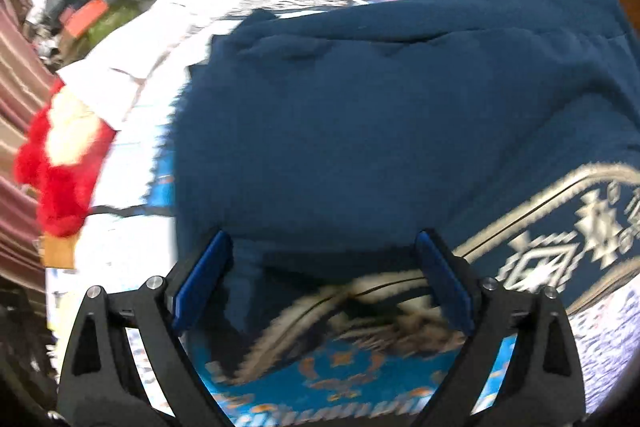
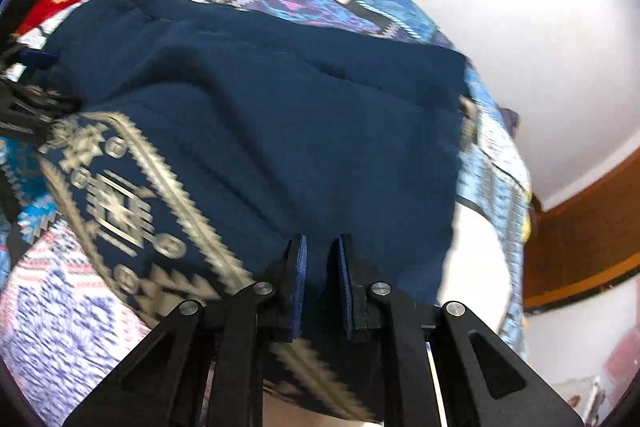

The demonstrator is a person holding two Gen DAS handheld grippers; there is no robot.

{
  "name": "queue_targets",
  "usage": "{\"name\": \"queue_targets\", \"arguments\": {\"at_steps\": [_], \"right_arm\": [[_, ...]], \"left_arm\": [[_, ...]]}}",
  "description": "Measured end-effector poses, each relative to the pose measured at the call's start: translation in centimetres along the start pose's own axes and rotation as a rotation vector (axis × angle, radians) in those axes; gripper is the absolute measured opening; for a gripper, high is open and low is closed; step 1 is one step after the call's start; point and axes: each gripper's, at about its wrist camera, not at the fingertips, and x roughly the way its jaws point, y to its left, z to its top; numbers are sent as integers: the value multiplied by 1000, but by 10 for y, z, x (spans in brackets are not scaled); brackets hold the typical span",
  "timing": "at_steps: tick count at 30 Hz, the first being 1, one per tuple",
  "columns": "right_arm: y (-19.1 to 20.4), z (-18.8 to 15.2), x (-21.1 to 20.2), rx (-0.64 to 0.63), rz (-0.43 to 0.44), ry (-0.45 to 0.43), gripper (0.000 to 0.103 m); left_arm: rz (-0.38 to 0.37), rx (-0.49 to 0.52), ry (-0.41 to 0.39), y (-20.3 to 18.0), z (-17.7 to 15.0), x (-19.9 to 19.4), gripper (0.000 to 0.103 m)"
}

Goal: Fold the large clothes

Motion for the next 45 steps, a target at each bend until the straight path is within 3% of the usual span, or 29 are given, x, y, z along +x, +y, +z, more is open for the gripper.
{"name": "queue_targets", "arguments": {"at_steps": [3,6,7,9,10,11,15,20,23,27,28,32,37,41,45], "right_arm": [[-22,-11,5,45,-25,40,11],[-46,-26,14,111,27,76,11],[-51,-30,12,126,25,76,16],[-54,-34,8,117,-56,77,66],[-57,-38,6,106,-148,62,99],[-60,-42,4,104,-178,45,103],[-90,-57,-6,229,-67,75,102],[-104,-57,-40,269,-58,-6,102],[-104,-49,-61,291,-10,-63,102],[-94,-30,-82,315,95,-138,103],[-87,-26,-86,321,127,-146,103],[-65,-6,-82,339,284,-157,103],[-27,13,-62,303,349,-125,103],[-6,21,-22,263,354,-51,103],[1,13,15,266,365,34,103]], "left_arm": [[67,-5,25,17,-11,5,96],[20,-52,10,40,-24,2,96],[26,-52,5,41,-25,0,96],[55,-40,6,41,-29,-3,96],[70,-31,6,39,-32,-4,96],[81,-27,3,40,-36,-7,96],[47,-109,-8,50,-46,-28,96],[-22,-234,-51,67,-58,-62,96],[-73,-286,-78,68,-65,-80,96],[-216,-379,-72,66,-74,-86,96],[-292,-413,-45,65,-77,-81,96],[-469,-520,46,56,-81,-53,96],[-658,-683,96,58,-85,-15,96],[-713,-811,88,66,-80,11,94],[-734,-828,41,59,-59,20,94]]}}
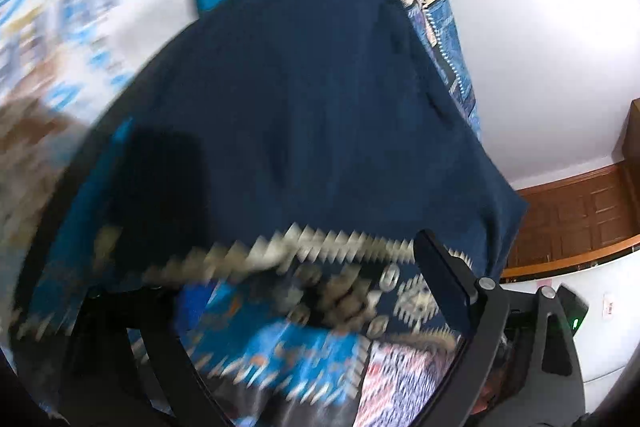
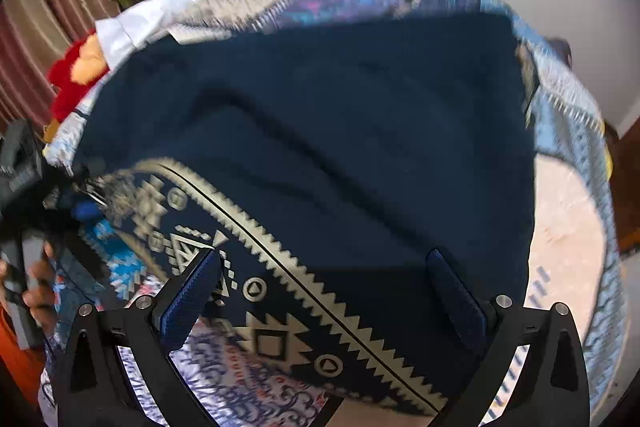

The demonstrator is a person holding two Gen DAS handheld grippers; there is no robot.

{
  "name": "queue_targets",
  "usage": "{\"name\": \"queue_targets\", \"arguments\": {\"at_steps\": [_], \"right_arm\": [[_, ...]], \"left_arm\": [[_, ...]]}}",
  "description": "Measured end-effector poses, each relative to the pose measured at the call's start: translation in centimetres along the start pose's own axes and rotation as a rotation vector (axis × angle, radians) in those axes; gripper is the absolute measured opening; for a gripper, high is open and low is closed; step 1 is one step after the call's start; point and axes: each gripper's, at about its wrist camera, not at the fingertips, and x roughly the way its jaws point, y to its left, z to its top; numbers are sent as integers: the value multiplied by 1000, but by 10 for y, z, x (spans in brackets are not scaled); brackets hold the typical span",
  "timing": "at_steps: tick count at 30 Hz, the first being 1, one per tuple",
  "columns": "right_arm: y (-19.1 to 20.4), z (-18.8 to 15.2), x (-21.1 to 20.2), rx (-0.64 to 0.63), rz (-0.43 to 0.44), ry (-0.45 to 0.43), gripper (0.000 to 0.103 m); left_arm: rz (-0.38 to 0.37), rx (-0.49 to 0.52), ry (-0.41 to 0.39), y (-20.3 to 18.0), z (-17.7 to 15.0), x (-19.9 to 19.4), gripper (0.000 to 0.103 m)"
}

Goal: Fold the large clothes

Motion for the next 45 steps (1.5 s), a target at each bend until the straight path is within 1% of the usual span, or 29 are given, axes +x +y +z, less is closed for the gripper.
{"name": "queue_targets", "arguments": {"at_steps": [3,5,6,8,9,10,11,13,14,17,20,21,23,24,25,26,27,28,31,32,33,35,37,39,40,42,43,44,45], "right_arm": [[-3,-3,-1,-15,9,-25,103],[-5,-2,-3,-16,15,-18,103],[-6,-1,-5,-13,21,-15,103],[-6,2,-9,-2,39,-14,103],[-6,5,-13,4,52,-21,103],[-6,7,-15,8,60,-29,103],[-5,10,-18,12,67,-40,103],[-1,18,-22,20,75,-62,103],[1,23,-23,23,77,-69,103],[16,35,-21,18,95,-83,103],[40,43,-15,-13,119,-81,103],[53,43,-10,-44,127,-75,103],[70,41,2,-96,124,-49,103],[79,39,11,-126,114,-26,103],[87,37,22,-150,106,2,103],[92,34,30,-162,109,28,103],[96,32,38,-169,115,51,103],[100,31,42,-178,120,65,103],[101,31,33,-193,108,73,102],[97,31,27,-185,114,71,102],[86,31,14,-158,120,48,102],[61,27,-12,-105,101,-8,102],[23,18,-45,-47,55,-68,102],[-13,7,-74,12,-9,-119,102],[-32,1,-88,45,-48,-144,102],[-66,-12,-113,109,-104,-170,102],[-84,-20,-127,146,-120,-180,102],[-97,-27,-138,173,-128,-188,102],[-112,-34,-148,202,-138,-198,102]], "left_arm": [[10,-8,-24,-12,9,19,91],[20,-3,-39,-19,16,28,79],[23,-7,-54,-22,20,31,74],[32,-26,-74,-23,31,34,53],[28,-34,-78,-23,34,35,48],[21,-41,-80,-23,37,37,41],[16,-46,-92,-24,40,34,31],[37,-29,-115,-31,41,26,19],[53,-1,-134,-38,40,20,16],[108,96,-188,-62,36,1,13],[158,198,-238,-87,30,-19,13],[167,216,-248,-89,33,-24,13],[204,272,-275,-102,27,-35,13],[219,290,-279,-93,20,-48,13],[247,316,-282,-96,15,-50,12],[287,348,-285,-102,15,-46,12],[316,372,-288,-104,20,-44,12],[335,392,-290,-107,17,-45,12],[373,477,-323,-134,10,-43,12],[378,515,-340,-146,6,-44,12],[380,550,-354,-154,-1,-47,12],[386,657,-393,-189,-17,-49,11],[380,776,-432,-227,-43,-48,11],[356,877,-445,-258,-70,-42,11],[346,915,-440,-268,-82,-38,11],[340,1014,-403,-290,-114,-19,11],[344,1062,-370,-296,-133,-4,12],[345,1091,-336,-299,-144,7,12],[346,1117,-284,-299,-156,22,12]]}}
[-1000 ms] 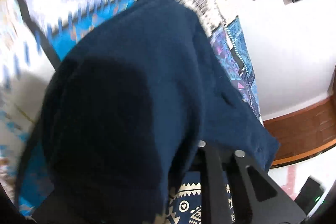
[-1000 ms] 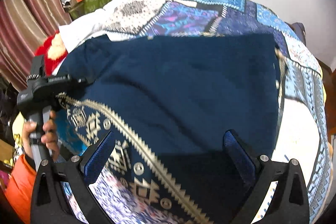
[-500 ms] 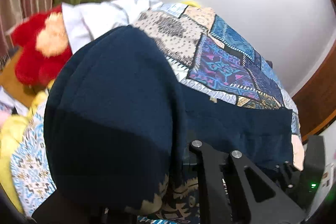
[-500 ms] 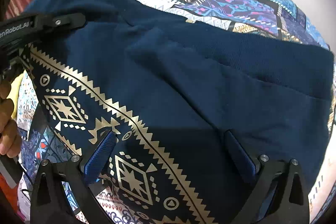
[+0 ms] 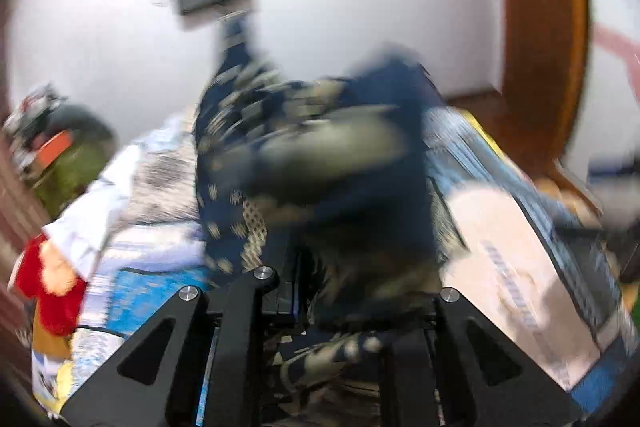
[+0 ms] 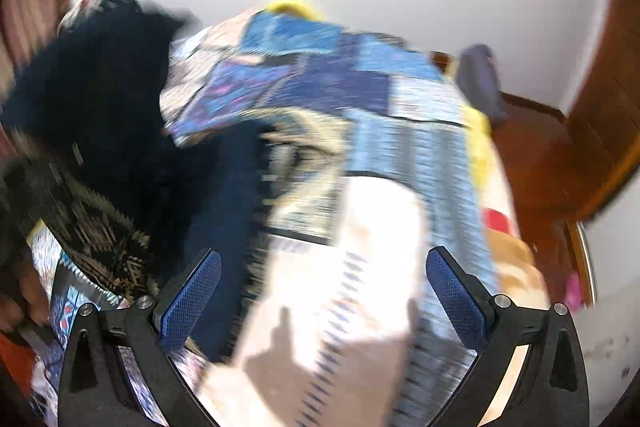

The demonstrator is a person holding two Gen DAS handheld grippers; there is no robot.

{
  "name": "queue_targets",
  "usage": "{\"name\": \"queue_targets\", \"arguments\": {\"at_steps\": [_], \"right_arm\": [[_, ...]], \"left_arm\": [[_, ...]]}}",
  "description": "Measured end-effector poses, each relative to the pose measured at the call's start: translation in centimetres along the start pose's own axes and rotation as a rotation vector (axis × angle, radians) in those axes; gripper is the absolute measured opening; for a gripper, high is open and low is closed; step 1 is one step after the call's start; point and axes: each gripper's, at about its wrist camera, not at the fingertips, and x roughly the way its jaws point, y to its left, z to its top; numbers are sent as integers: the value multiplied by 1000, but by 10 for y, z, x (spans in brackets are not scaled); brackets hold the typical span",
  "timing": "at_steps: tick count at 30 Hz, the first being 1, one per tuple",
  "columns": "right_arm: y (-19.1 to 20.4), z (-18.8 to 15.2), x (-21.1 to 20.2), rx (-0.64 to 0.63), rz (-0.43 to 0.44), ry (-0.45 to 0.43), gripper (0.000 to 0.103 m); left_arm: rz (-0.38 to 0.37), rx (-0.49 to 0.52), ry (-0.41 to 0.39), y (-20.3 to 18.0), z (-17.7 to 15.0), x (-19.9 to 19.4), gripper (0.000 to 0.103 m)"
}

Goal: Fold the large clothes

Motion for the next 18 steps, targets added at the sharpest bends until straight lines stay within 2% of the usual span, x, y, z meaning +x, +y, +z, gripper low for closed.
{"name": "queue_targets", "arguments": {"at_steps": [3,5,10,12,13,14,15,16,18], "right_arm": [[-36,-12,-24,65,-29,-14,102],[-50,-19,-34,88,-30,-9,102],[-52,-38,-46,57,-26,0,102],[-44,-40,-46,27,-24,1,102],[-40,-42,-45,20,-21,1,102],[-36,-43,-45,12,-16,0,102],[-30,-41,-45,7,-7,-3,102],[-28,-41,-45,7,2,-7,102],[-19,-38,-47,14,30,-19,102]], "left_arm": [[-108,48,144,-33,-25,24,12],[-118,81,235,-45,-47,38,12],[-115,148,269,-46,-62,24,17],[-135,148,300,-42,-62,17,26],[-152,144,311,-41,-62,14,35],[-179,127,325,-36,-61,7,50],[-194,116,328,-33,-59,2,57],[-203,107,318,-31,-59,-6,62],[-197,98,283,-25,-58,-24,65]]}}
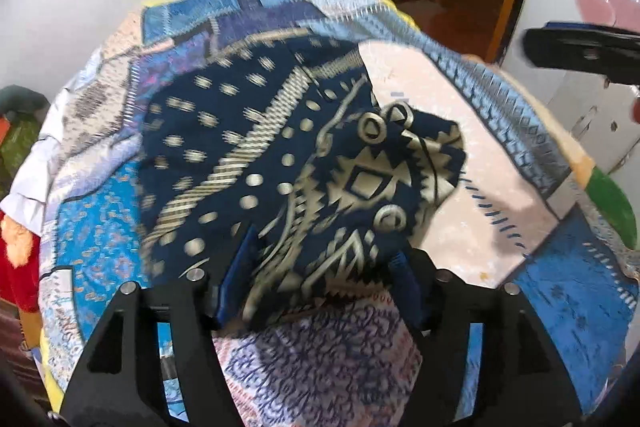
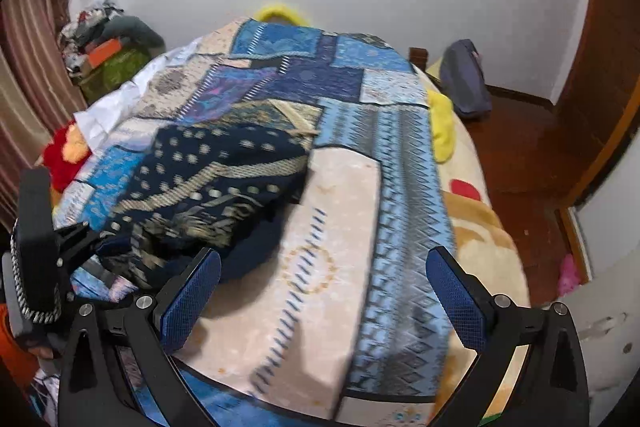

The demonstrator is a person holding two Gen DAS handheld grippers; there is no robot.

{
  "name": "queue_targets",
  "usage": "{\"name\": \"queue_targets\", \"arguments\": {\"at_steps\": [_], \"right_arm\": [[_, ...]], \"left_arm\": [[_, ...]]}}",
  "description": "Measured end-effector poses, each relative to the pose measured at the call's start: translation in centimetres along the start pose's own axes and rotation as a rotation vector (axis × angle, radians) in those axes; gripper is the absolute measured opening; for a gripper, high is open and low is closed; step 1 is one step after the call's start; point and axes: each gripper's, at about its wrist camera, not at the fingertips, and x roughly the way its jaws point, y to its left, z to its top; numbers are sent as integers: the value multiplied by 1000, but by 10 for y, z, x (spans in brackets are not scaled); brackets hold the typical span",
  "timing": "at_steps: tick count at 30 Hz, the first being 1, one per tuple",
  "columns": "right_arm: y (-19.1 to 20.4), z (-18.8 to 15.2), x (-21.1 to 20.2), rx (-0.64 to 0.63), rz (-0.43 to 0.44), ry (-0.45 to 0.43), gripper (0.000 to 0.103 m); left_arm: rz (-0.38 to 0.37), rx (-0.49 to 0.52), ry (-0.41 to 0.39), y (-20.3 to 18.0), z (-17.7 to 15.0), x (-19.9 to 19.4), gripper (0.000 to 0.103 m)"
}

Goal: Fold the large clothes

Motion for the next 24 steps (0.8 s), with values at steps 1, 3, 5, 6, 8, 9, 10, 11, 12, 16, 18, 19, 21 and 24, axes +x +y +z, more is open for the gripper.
{"name": "queue_targets", "arguments": {"at_steps": [1,3,5,6,8,9,10,11,12,16,18,19,21,24], "right_arm": [[5,2,-1,4,21,-5,102],[16,7,0,10,63,-10,102],[26,13,3,9,92,-11,102],[33,16,5,7,109,-12,102],[47,21,13,-3,142,-11,102],[55,23,17,-6,155,-8,102],[63,24,24,-8,168,0,102],[70,24,30,-12,178,11,102],[77,24,39,-17,187,26,102],[98,8,89,-35,182,153,102],[101,-6,111,-51,164,224,102],[101,-15,122,-63,157,261,102],[95,-31,133,-86,138,303,102],[74,-44,132,-58,185,315,102]], "left_arm": [[7,1,-11,0,-4,-9,68],[26,-16,-35,10,-8,-25,73],[45,-49,-56,24,-9,-34,75],[54,-70,-68,31,-9,-40,75],[78,-118,-93,52,-9,-48,79],[93,-137,-104,62,-8,-50,81],[118,-160,-117,73,-8,-50,84],[135,-174,-119,81,-7,-48,87],[151,-190,-115,90,-8,-44,88],[154,-220,-25,114,-15,-6,88],[117,-233,-5,122,-24,10,90],[94,-245,4,126,-30,17,92],[91,-239,12,127,-38,22,94],[122,-190,4,126,-51,21,94]]}}
